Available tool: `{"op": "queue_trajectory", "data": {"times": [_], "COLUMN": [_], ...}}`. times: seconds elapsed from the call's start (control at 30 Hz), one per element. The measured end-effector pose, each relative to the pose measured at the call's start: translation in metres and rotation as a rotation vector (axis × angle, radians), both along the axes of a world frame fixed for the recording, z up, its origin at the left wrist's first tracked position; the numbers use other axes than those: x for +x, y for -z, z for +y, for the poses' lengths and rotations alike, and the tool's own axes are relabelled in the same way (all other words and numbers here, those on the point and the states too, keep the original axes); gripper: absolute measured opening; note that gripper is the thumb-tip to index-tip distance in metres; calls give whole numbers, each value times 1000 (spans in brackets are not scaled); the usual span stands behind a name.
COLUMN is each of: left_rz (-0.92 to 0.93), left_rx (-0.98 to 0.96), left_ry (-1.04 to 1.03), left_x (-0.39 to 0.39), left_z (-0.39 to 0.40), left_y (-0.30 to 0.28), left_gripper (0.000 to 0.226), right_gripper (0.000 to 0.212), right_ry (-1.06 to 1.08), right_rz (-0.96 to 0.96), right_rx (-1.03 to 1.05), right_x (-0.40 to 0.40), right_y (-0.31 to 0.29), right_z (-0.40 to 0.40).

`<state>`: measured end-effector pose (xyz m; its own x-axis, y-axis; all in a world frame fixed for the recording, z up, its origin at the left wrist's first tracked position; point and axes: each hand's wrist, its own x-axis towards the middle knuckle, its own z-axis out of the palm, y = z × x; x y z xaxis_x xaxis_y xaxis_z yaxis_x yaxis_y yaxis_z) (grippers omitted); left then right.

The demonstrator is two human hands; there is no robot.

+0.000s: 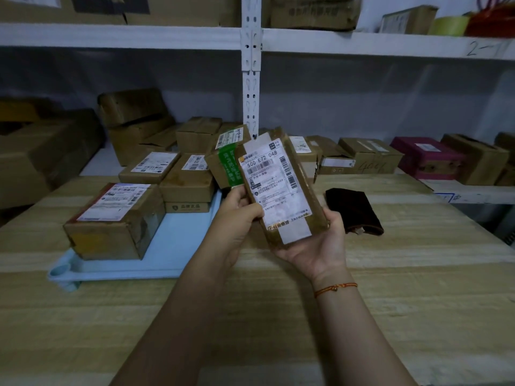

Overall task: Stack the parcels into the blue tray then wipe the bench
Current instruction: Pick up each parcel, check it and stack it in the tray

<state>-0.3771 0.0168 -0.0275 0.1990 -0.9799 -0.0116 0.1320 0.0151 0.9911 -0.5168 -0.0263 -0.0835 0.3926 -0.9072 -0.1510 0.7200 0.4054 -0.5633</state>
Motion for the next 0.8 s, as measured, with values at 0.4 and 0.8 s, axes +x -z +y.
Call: {"op": "queue_trajectory", "data": {"times": [0.4, 0.8], "left_rz": [95, 202], "left_rx": [114, 28], "left_ry": [61, -4], "left_x": [-7, 0], "left_z": [0, -5], "left_y": [-4, 4], "left_gripper": [36, 39], "right_gripper": [83, 105], "right_ry": [483, 601], "right_rz": [731, 1307], "right_rx": [-472, -909], "right_x": [20, 27], "right_y": [0, -12], "right_z": [5, 19]}}
